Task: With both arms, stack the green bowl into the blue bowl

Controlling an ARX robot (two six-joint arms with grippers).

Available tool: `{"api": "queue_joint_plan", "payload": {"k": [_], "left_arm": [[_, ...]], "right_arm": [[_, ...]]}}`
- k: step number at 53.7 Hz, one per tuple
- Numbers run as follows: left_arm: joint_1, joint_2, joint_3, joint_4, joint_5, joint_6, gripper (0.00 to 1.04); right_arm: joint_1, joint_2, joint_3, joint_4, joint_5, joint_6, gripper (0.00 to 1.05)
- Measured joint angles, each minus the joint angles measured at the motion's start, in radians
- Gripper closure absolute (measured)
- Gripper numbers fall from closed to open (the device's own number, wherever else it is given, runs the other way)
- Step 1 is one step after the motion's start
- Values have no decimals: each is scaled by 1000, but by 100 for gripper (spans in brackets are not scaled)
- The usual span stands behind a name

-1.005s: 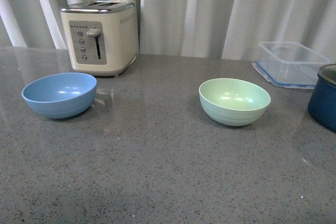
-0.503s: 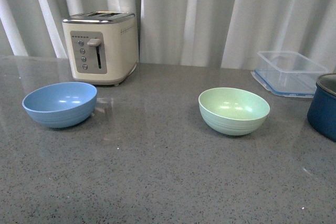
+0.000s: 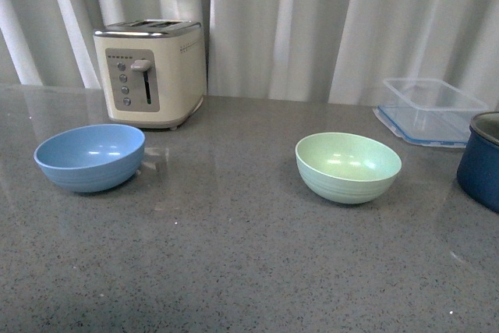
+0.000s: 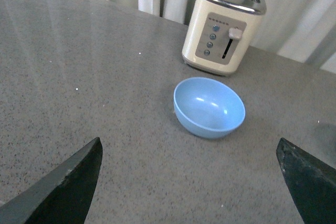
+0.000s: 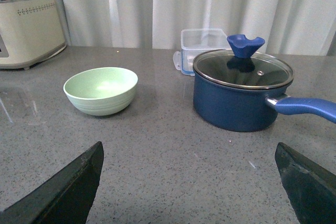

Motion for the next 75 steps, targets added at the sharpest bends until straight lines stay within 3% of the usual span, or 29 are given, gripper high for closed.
{"api": "queue_joint_plan", "payload": {"k": [12,24,42,69,75], "left_arm": [[59,359,339,-117,106,-146,7],[72,653,504,-146,149,-249,7],[22,956,664,-166,140,-286,7],[-61,1189,849,-256,39,-278,7],[-66,1207,873,-270,26,-275,20]], "right_arm": [[0,0,0,0,0,0,10],[0,0,0,0,0,0,10],[0,0,0,0,0,0,10],[0,0,0,0,0,0,10],[0,0,0,0,0,0,10]]}}
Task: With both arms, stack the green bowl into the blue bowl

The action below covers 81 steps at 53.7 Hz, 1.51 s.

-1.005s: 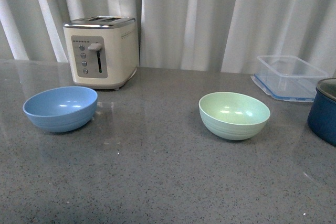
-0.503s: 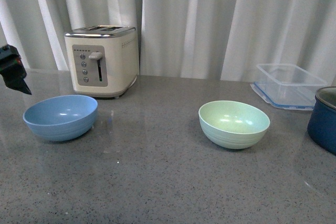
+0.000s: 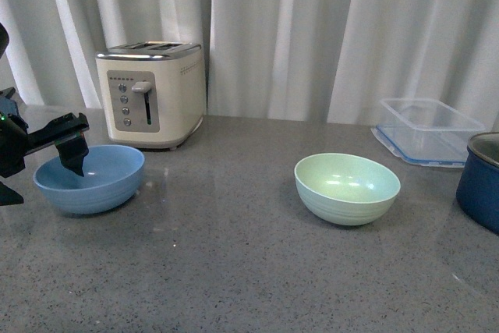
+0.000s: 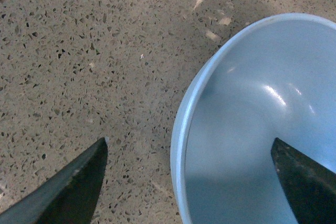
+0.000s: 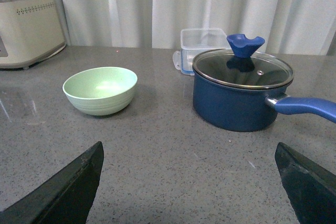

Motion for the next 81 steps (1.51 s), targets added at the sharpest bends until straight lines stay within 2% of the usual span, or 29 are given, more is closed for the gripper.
{"api": "queue_joint_plan", "payload": {"k": [7,17,24,27,44,65,81], "left_arm": [[-4,9,11,-17,-8,5,43],[-4,9,11,-21,-5,5,68],[-3,0,11,-21,9,4,95],[-4,-10,11,-24,21,-3,102],[-81,-108,15,-25,33,-1,101],[-298,12,147,-66,-32,-3,101],[-340,122,205,-90,-76,-8,101]], "right_arm": [[0,0,0,0,0,0,10],[0,0,0,0,0,0,10],[0,0,0,0,0,0,10],[0,0,0,0,0,0,10],[0,0,0,0,0,0,10],[0,0,0,0,0,0,10],[0,0,0,0,0,0,10]]}}
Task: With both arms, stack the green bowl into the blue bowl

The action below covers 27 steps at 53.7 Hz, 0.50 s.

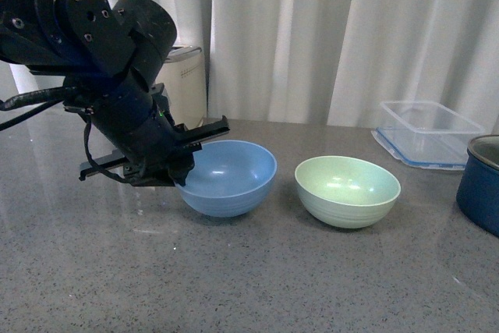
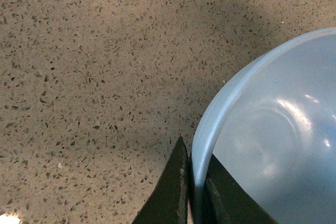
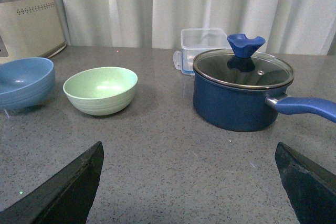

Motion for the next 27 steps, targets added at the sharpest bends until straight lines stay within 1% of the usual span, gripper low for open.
{"api": "queue_joint_plan", "payload": {"k": [11,17,19,27], "left_arm": [[-8,36,35,-12,-20,-5,100],[-12,37,35,-13,-9,-4,85],[-13,37,35,-13,-5,-4,81],[-11,18,20,1,17,0,60]], "right_arm": [[0,0,0,0,0,0,10],[0,0,0,0,0,0,10],[0,0,0,0,0,0,10],[0,0,0,0,0,0,10]]}}
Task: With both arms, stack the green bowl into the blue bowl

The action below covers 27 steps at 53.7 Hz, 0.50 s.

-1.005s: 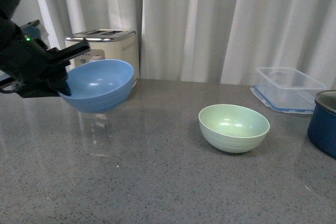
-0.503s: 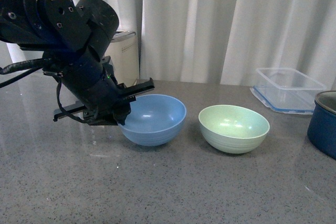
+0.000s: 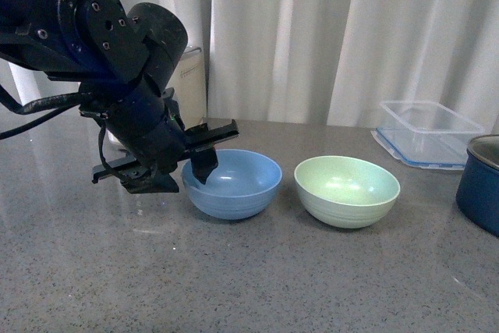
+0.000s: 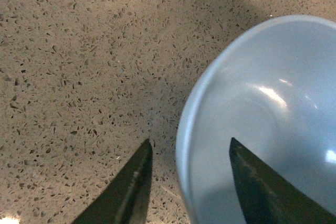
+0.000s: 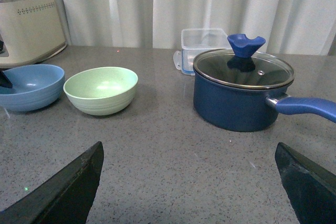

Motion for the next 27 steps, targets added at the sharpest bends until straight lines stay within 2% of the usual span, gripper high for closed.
{"api": "queue_joint_plan", "payload": {"k": [11,19,22,24,27], "left_arm": [[16,-136,-124,100,16,49,31],[55,-422,-405,410,-49,207,5],[74,-531,-568,697,-130,315,18],[87,-578,-668,848,-130,368,27],[100,-611,-761,948,-122,394,36]], "right_arm": [[0,0,0,0,0,0,10],[0,0,0,0,0,0,10],[0,0,0,0,0,0,10],[0,0,0,0,-1,0,10],[0,0,0,0,0,0,10]]}}
